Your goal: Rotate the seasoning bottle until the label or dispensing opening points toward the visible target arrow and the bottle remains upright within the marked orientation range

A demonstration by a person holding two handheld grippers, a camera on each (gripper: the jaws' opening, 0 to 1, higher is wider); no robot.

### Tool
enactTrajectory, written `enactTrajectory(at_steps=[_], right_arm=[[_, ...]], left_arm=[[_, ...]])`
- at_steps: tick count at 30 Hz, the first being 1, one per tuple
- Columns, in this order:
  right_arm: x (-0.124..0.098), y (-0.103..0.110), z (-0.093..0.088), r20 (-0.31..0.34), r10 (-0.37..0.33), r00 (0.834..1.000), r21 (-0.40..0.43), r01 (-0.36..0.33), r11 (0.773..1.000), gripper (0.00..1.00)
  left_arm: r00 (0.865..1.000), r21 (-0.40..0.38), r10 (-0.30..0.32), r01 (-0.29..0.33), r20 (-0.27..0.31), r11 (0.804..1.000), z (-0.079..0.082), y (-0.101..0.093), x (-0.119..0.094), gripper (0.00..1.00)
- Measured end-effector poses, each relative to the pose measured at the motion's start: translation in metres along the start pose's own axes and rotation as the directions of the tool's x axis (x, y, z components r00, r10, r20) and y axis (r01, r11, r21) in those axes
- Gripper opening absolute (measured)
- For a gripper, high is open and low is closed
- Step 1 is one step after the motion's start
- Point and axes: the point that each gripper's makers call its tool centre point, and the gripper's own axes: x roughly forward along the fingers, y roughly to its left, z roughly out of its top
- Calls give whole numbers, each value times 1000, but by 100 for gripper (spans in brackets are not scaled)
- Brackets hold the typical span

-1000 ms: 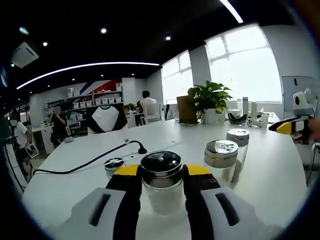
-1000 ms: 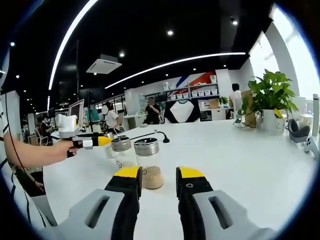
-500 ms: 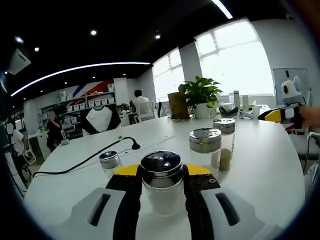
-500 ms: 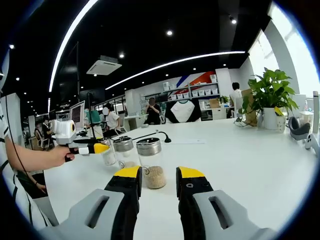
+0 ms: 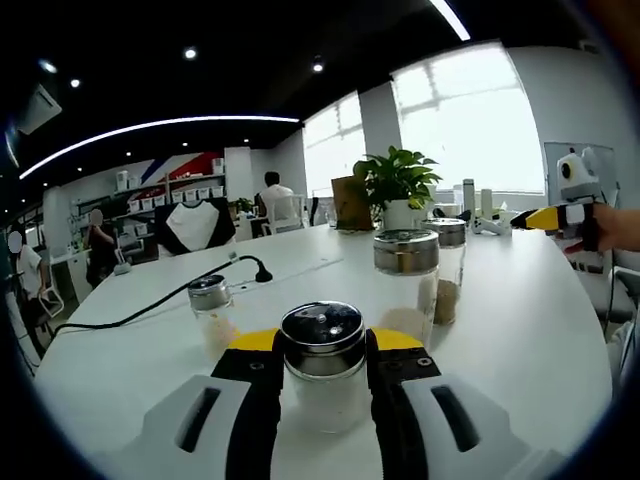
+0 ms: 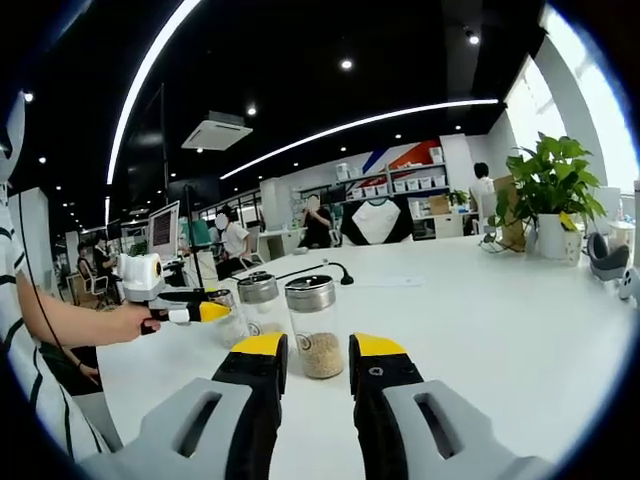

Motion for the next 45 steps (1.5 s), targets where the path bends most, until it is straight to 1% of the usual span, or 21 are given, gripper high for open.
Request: enactTrajectory(at_steps=[1, 3, 8, 12, 17, 20, 21, 23, 25, 29, 32, 34, 35, 36, 37, 39, 40, 41, 42, 44, 45], right_arm=[[0, 0, 0, 2, 0, 1000, -2, 0, 1000, 22], [0, 0, 2, 6, 3, 1000, -7, -3, 1000, 21], [1, 0, 0, 1, 11, 1000, -7, -11, 1000, 21], [1, 4, -4, -4, 25, 1000, -5, -25, 1000, 21], [0, 7, -7, -11, 40, 999, -3, -40, 999, 21], [0, 8, -8, -10, 49, 999, 1, -49, 999, 21], [0, 8, -8, -10, 52, 999, 2, -52, 999, 21], [0, 9, -9, -13, 57, 998, 12, -57, 998, 21], [-1, 9, -7, 2, 56, 998, 19, -56, 998, 21], [-2, 9, -4, 13, 58, 998, 15, -58, 998, 22], [-2, 8, -2, 20, 56, 998, 10, -56, 998, 25], [-1, 7, -1, 22, 49, 999, 5, -49, 999, 26], [-1, 7, -1, 22, 44, 999, -4, -44, 999, 27], [-1, 6, -1, 21, 42, 999, -10, -41, 999, 27], [-1, 6, -1, 19, 40, 999, -15, -40, 999, 27], [0, 6, -1, 16, 37, 999, -21, -37, 999, 28], [1, 5, -1, 14, 35, 999, -22, -35, 999, 29], [2, 5, -2, 11, 34, 999, -24, -33, 999, 29], [4, 5, -2, 9, 33, 999, -25, -33, 999, 29], [6, 6, -2, 8, 35, 999, -25, -35, 999, 29], [7, 6, -2, 8, 34, 999, -26, -34, 999, 29]], left_arm=[[1000, 0, 1, -1, 1, 1000, -2, 0, 0, 34], [999, -23, 3, -2, 32, 1000, -1, 0, -1, 34], [999, -5, -29, 29, 38, 1000, 0, -2, 2, 34], [994, -12, -96, 97, 52, 995, -1, -3, 2, 34], [987, -14, -147, 148, 59, 989, -1, -3, 2, 34], [974, -17, -216, 217, 72, 976, -1, -4, 3, 34], [971, -19, -227, 229, 72, 973, -1, -3, 2, 34], [968, -8, -246, 247, 53, 969, -1, -3, 3, 34], [964, -8, -260, 261, 48, 965, 0, -4, 3, 34], [952, 0, -302, 303, 56, 953, 0, -5, 2, 34], [948, 13, -312, 311, 61, 950, 1, -6, 1, 35], [955, 16, -290, 289, 62, 957, 1, -4, 0, 35], [959, 16, -270, 269, 88, 963, 6, -2, -3, 36], [959, -20, -253, 258, 128, 966, 12, -1, -4, 38], [960, -54, -243, 253, 139, 966, 14, -1, -6, 40], [966, -62, -201, 213, 162, 975, 20, 5, -10, 43], [973, -62, -167, 178, 160, 982, 22, 8, -13, 44], [972, -61, -163, 176, 170, 983, 26, 6, -14, 45], [976, -64, -136, 149, 168, 987, 28, 8, -16, 45], [984, -56, -66, 76, 163, 996, 31, 14, -19, 44], [985, -60, -37, 48, 166, 997, 32, 16, -20, 44]])
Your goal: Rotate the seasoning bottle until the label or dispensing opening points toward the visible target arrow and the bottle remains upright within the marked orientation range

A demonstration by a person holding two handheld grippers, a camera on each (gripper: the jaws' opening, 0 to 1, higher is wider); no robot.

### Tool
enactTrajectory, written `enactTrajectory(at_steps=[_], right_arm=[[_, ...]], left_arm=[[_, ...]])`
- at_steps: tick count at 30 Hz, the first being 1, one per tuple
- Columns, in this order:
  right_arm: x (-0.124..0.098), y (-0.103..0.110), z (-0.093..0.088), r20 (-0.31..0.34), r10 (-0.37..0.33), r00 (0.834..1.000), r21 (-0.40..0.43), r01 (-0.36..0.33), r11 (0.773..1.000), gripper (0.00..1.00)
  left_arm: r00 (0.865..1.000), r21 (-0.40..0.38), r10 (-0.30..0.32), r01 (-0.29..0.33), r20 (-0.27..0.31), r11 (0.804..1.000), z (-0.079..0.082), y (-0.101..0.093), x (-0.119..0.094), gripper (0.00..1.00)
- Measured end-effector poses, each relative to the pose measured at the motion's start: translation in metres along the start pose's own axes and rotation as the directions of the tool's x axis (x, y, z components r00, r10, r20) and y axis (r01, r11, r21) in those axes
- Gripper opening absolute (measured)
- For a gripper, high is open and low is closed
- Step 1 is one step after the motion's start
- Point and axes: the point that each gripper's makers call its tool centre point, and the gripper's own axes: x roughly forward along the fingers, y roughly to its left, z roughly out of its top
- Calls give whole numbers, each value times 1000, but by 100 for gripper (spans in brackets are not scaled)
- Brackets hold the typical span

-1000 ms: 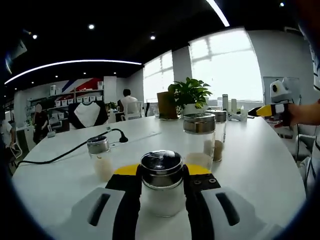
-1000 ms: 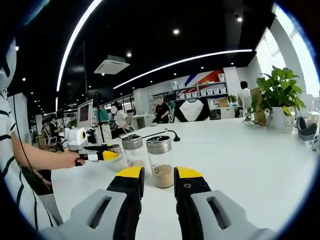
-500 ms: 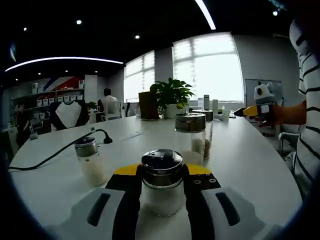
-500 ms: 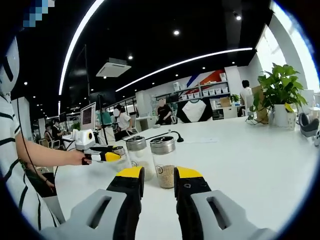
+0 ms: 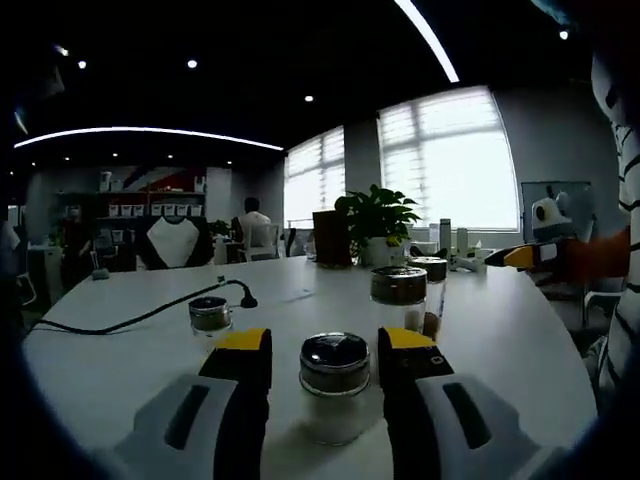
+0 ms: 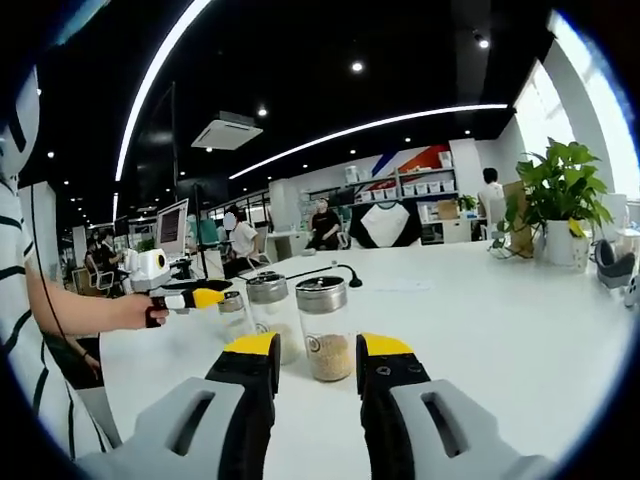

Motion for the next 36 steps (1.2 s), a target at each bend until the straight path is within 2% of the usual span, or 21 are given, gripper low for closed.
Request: enactTrajectory(at_steps=[2, 4, 5, 6, 9, 11, 18, 23, 25, 26, 31, 34, 36], right_arm=[[1, -1, 1, 1, -8, 1000, 1, 8, 1000, 28], [2, -2, 1, 4, -14, 1000, 8, 14, 1000, 28], [2, -2, 1, 4, -17, 1000, 12, 17, 1000, 28], [2, -3, 1, 2, -18, 1000, 14, 18, 1000, 27], [2, -3, 0, -1, -24, 1000, 19, 24, 1000, 26], [1, -4, 0, -1, -28, 1000, 22, 28, 999, 26], [-3, -7, 0, -2, -46, 999, 39, 46, 998, 24], [-4, -7, -1, -5, -48, 999, 43, 48, 998, 23], [-4, -7, -1, -2, -49, 999, 44, 49, 998, 23], [-4, -7, 0, -2, -49, 999, 43, 49, 998, 23], [-5, -9, 1, 4, -51, 999, 42, 51, 998, 22], [-4, -9, 2, 7, -50, 999, 43, 49, 998, 21], [-4, -9, 2, 9, -45, 999, 44, 45, 998, 20]], left_arm=[[999, -5, 39, -39, 0, 999, 1, -2, -1, 44], [999, 13, 48, -48, -9, 999, 0, -7, 1, 45], [996, 36, 89, -88, -28, 995, -5, -5, 1, 45], [997, 39, 80, -79, -21, 996, -6, -12, 3, 45], [994, 54, 108, -106, -30, 993, -10, -14, 7, 44], [988, 77, 147, -144, -35, 987, -11, -10, 8, 44], [981, 60, 191, -189, -36, 980, -14, -1, 13, 41], [984, 68, 174, -170, -47, 983, -16, -4, 16, 40], [989, 43, 138, -136, -57, 990, -18, -8, 18, 34], [990, 21, 133, -132, -50, 991, -17, -10, 19, 33], [994, 13, 90, -90, -61, 996, -17, -9, 17, 33], [997, 7, 49, -49, -67, 999, -17, -11, 17, 33], [998, -4, -4, 4, -63, 1000, -18, -13, 17, 33]])
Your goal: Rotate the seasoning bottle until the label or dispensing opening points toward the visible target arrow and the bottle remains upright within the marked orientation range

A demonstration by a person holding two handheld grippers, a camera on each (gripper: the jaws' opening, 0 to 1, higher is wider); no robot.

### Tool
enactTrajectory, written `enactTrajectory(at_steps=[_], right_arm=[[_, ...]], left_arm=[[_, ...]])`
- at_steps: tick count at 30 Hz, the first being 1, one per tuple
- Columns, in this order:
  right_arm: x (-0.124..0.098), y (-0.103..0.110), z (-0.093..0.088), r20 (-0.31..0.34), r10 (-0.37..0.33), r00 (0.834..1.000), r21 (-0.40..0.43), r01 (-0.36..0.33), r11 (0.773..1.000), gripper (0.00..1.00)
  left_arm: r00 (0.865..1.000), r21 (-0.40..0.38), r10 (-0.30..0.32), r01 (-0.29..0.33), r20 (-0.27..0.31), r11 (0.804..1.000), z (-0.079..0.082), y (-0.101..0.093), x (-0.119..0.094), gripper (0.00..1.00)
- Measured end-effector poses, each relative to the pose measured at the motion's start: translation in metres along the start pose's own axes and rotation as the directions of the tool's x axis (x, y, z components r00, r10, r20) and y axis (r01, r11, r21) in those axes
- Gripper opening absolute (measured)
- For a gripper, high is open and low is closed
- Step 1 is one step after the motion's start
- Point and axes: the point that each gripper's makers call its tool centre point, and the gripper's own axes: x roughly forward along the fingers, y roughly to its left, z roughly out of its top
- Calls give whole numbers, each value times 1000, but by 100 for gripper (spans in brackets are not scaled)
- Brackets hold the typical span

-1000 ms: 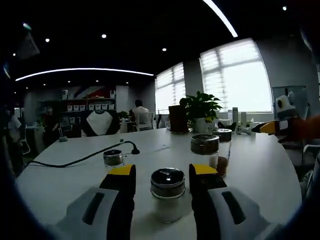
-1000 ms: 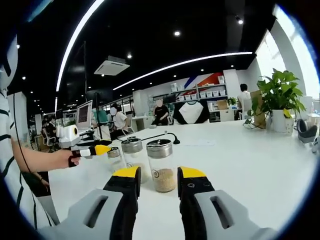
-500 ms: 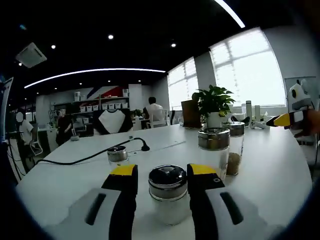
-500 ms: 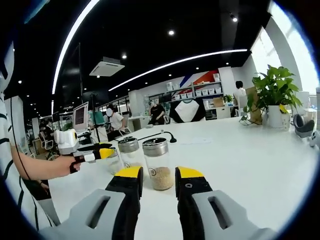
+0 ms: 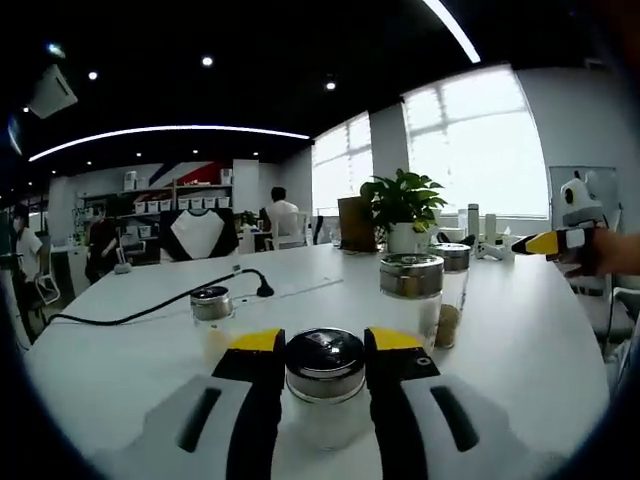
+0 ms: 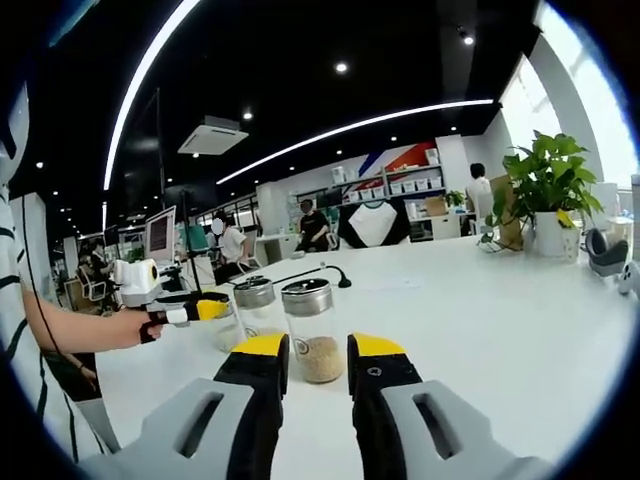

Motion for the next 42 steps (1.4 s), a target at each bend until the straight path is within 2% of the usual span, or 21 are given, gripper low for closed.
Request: enactTrajectory(at_steps=[5, 8, 11, 17, 21, 25, 28, 29, 30, 32, 33, 36, 37, 39, 40, 42], right_arm=[[1, 3, -1, -8, 21, 1000, -2, -21, 1000, 19], [0, 5, 1, -6, 35, 999, -4, -35, 999, 19], [0, 6, 0, -6, 46, 999, -1, -46, 999, 19], [-2, 10, -2, -13, 62, 998, -7, -62, 998, 18], [-3, 10, -3, -18, 62, 998, -11, -62, 998, 18], [-4, 11, -2, -14, 63, 998, -12, -63, 998, 18], [-5, 11, -1, -12, 60, 998, -14, -60, 998, 19], [-5, 10, 0, -11, 57, 998, -13, -57, 998, 19], [-5, 10, 0, -11, 55, 998, -12, -55, 998, 19], [-5, 9, 0, -9, 54, 998, -11, -54, 998, 19], [-5, 9, 0, -9, 54, 998, -11, -54, 998, 19], [-4, 10, 0, -13, 56, 998, -12, -56, 998, 19], [-4, 10, 0, -15, 56, 998, -12, -56, 998, 19], [-3, 10, -1, -17, 54, 998, -12, -54, 998, 19], [-3, 10, -1, -19, 51, 999, -14, -51, 999, 19], [-3, 8, -1, -22, 40, 999, -14, -41, 999, 19]], left_arm=[[997, -1, -75, 75, -9, 997, 0, 1, 0, 33], [992, -20, -128, 128, -9, 992, -1, 2, 0, 33], [985, -6, -173, 173, -14, 985, 0, 0, 1, 33], [957, 6, -287, 288, -37, 958, -1, -4, 2, 33], [941, 4, -336, 337, -41, 942, -1, -5, 3, 33], [936, -5, -351, 351, -35, 936, -1, -7, 3, 33], [943, -12, -333, 333, -22, 943, 0, -8, 2, 33], [949, -19, -315, 315, -1, 949, 2, -7, 1, 34], [961, -65, -273, 275, 45, 959, 9, -4, 0, 36], [967, -112, -232, 243, 104, 964, 19, -1, -2, 42], [973, -132, -200, 214, 115, 968, 22, 0, -3, 43], [989, -54, -131, 135, 68, 989, 18, -1, -5, 44], [995, -29, -86, 87, 43, 996, 14, 1, -5, 43], [999, -9, -46, 46, 28, 999, 11, 0, -4, 42], [1000, 18, 5, -6, 19, 1000, 10, 3, -5, 41], [999, 90, 28, -30, 23, 995, 12, 1, -5, 39]])
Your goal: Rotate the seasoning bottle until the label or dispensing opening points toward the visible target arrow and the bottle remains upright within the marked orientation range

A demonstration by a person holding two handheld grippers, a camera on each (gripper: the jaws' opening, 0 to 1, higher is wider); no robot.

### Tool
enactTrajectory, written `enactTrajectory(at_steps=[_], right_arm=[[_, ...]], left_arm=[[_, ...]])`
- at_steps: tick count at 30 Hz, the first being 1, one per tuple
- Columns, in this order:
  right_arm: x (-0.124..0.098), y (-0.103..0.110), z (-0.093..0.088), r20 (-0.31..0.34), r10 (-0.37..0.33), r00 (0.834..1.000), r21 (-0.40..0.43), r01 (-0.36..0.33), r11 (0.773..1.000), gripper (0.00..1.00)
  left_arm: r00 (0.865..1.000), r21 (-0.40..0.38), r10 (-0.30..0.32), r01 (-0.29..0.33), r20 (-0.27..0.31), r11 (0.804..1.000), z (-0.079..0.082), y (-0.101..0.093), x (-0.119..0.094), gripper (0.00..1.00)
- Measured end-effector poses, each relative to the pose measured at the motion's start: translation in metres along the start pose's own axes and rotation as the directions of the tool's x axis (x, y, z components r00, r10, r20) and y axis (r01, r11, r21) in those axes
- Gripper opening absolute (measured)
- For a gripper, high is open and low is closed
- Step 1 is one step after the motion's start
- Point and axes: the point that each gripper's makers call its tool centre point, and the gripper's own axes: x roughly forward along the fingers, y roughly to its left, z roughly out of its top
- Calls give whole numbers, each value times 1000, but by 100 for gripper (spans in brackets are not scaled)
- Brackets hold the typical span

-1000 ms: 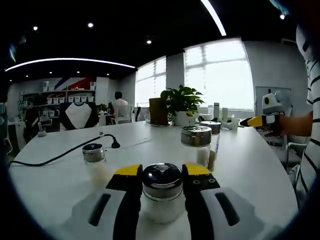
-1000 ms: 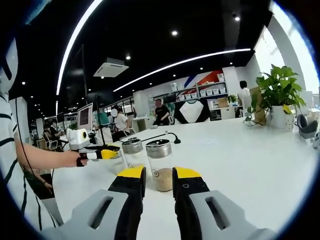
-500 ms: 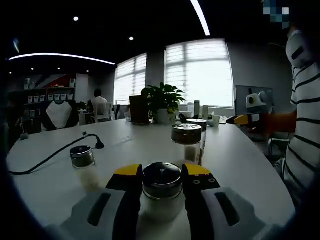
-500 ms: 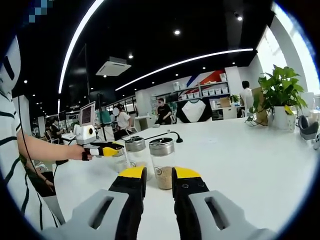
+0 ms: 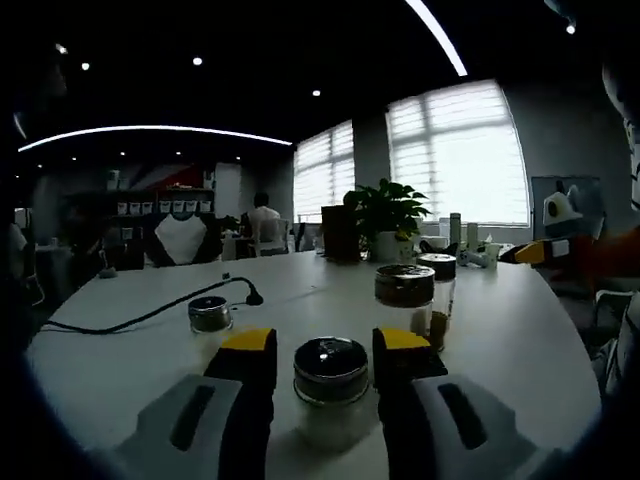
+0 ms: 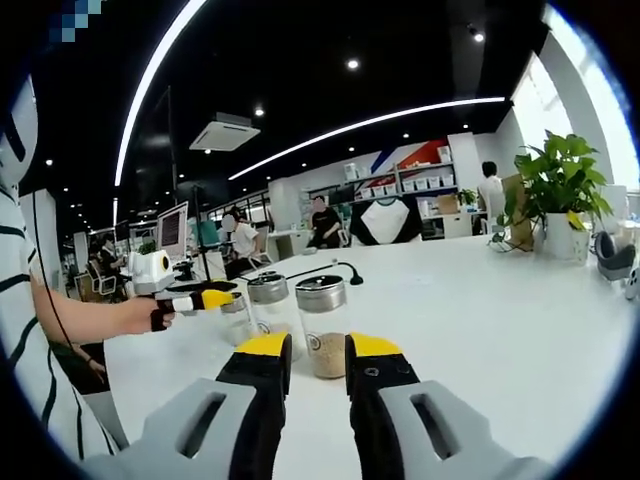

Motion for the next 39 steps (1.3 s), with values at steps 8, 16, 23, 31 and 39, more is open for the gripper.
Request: enactTrajectory(at_steps=[8, 16, 23, 31, 39], right_arm=[[-2, -4, -2, -7, -21, 1000, 3, 21, 1000, 19], [-2, -5, -2, -16, -18, 1000, -7, 18, 1000, 19], [-2, -5, -1, -17, -16, 1000, -14, 16, 1000, 19], [-5, -7, -5, -22, -21, 1000, -9, 20, 1000, 18], [-6, -7, -8, -27, -20, 999, -7, 20, 1000, 17]], left_arm=[[998, -93, 61, -63, -23, 994, -8, 6, 5, 40], [996, -61, 75, -79, -55, 995, -15, 4, 8, 41], [996, -100, 61, -68, -72, 993, -19, 1, 9, 34], [998, -113, 30, -36, -60, 993, -18, 1, 8, 34], [997, -133, -68, 62, -43, 989, -19, 0, 9, 34]])
